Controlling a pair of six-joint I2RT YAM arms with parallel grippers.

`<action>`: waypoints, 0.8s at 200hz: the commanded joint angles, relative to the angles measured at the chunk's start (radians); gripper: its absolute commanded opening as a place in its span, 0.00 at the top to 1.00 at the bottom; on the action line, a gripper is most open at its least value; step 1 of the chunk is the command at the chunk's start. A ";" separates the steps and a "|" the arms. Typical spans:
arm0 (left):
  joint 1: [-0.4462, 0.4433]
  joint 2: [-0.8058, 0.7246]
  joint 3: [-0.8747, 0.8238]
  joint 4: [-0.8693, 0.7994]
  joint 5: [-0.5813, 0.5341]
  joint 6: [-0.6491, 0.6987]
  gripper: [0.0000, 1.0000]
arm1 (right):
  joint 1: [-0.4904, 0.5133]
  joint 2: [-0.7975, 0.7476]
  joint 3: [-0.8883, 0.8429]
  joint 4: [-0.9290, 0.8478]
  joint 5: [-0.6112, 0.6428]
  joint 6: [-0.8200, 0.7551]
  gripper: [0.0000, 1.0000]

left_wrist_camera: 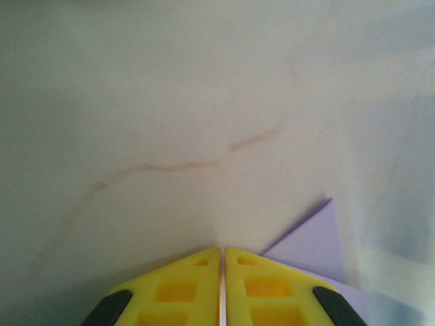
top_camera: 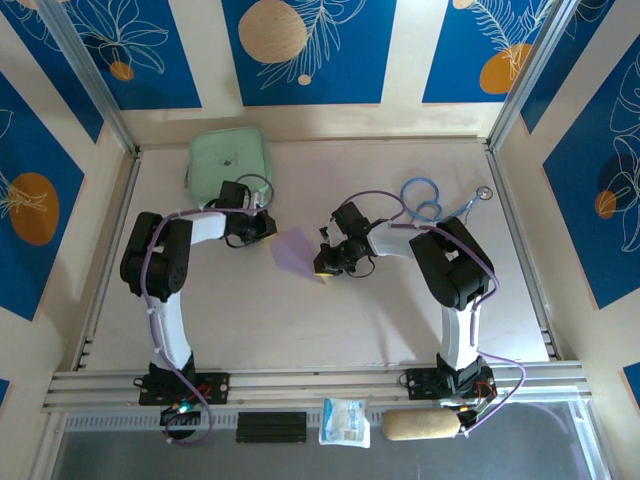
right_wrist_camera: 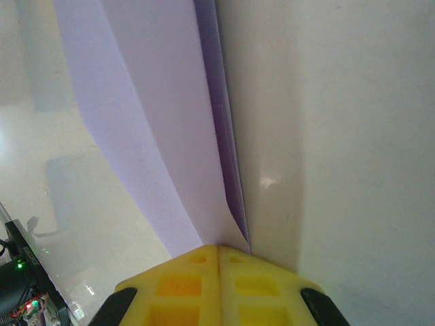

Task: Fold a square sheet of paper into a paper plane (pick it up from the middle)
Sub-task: Fourth fold the wing at the center of the table.

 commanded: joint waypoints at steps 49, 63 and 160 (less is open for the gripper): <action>-0.073 -0.252 -0.140 0.052 -0.101 -0.112 0.90 | 0.008 0.109 -0.072 -0.209 0.167 0.003 0.97; -0.105 -0.289 -0.178 0.080 -0.104 -0.151 0.90 | 0.010 0.114 -0.065 -0.213 0.165 -0.001 0.97; -0.227 -0.146 -0.192 0.140 -0.097 -0.204 0.93 | 0.011 0.103 -0.078 -0.209 0.152 -0.018 0.98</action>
